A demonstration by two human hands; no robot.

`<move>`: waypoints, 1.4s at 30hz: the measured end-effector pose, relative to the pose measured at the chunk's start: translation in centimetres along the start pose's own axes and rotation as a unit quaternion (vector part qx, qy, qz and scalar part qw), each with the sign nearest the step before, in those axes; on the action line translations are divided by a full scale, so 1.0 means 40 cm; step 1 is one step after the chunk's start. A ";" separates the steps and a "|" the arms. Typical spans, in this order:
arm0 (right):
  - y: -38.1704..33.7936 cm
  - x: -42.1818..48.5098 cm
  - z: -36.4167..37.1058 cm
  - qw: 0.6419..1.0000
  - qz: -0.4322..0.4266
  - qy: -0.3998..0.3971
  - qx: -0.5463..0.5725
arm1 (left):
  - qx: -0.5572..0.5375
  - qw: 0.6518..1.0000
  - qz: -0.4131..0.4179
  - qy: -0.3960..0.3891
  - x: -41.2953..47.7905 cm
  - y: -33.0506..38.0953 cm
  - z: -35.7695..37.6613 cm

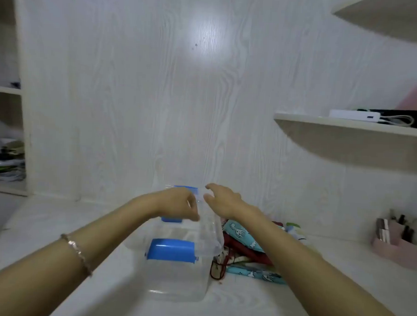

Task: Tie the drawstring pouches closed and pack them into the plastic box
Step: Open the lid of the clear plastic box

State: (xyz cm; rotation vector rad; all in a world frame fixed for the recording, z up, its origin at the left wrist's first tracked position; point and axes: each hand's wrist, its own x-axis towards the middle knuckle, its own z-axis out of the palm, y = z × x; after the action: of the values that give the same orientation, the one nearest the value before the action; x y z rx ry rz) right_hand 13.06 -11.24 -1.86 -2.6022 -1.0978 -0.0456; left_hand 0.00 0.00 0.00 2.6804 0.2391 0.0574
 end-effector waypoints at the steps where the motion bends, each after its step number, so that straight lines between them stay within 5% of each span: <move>1: 0.001 0.011 0.004 1.000 -0.012 0.007 0.016 | -0.015 1.000 0.009 -0.020 -0.017 -0.003 0.008; 10: -0.053 0.194 0.076 0.999 -0.015 -0.041 0.030 | 0.026 0.997 0.034 -0.066 -0.123 -0.052 0.005; 23: -0.026 0.299 0.111 0.997 0.004 -0.057 -0.052 | 0.100 0.990 0.086 0.053 -0.141 -0.104 0.018; 37: -0.031 0.299 0.132 0.994 0.031 -0.041 -0.097 | 0.076 0.989 0.116 0.051 -0.158 -0.113 0.038; 42: -0.017 0.306 0.105 1.000 0.016 -0.011 -0.004 | 0.015 0.992 0.094 0.086 -0.157 -0.106 0.041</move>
State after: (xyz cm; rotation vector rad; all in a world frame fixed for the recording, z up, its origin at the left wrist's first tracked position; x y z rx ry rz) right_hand 20.82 -1.05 -3.82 -2.6334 -1.0664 -0.0137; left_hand -6.74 1.94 -3.33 2.7219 0.0394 0.3464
